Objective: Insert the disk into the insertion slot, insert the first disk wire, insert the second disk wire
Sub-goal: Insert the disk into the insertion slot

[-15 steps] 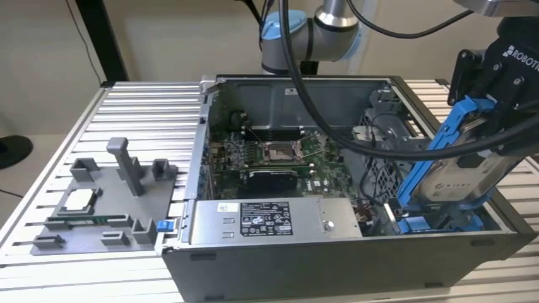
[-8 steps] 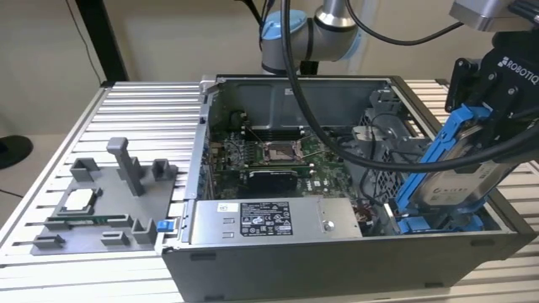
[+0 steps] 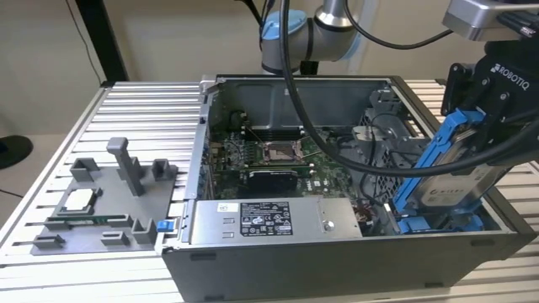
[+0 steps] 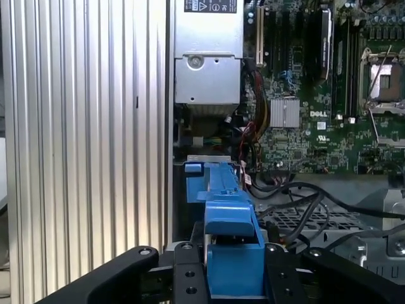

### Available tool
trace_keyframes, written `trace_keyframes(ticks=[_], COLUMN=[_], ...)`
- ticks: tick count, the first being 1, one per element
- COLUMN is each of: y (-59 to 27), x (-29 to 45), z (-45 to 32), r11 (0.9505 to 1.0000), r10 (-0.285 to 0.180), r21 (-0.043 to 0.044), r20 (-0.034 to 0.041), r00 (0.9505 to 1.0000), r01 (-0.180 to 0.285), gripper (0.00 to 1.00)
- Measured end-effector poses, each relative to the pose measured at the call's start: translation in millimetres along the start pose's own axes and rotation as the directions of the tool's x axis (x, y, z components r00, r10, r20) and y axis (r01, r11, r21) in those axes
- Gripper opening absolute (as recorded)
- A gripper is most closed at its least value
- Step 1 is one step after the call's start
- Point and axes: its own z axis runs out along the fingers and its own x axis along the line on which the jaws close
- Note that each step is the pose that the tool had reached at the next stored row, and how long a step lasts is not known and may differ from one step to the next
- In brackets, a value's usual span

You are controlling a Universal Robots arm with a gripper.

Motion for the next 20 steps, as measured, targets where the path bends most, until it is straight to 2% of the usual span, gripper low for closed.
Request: trace_keyframes(ticks=[6,11,20], y=[-0.1,-0.3,-1.4], x=[-4.3,-4.4,-4.5], z=[5.1,12.7,20.1], r11=[1.0000,1.0000,1.0000], r10=[0.000,0.000,0.000], r21=[0.0032,0.0032,0.0053], r20=[0.0002,0.0001,-0.0003], r00=[1.0000,1.0000,1.0000], r01=[0.000,0.000,0.000], gripper=[0.00,0.00,0.00])
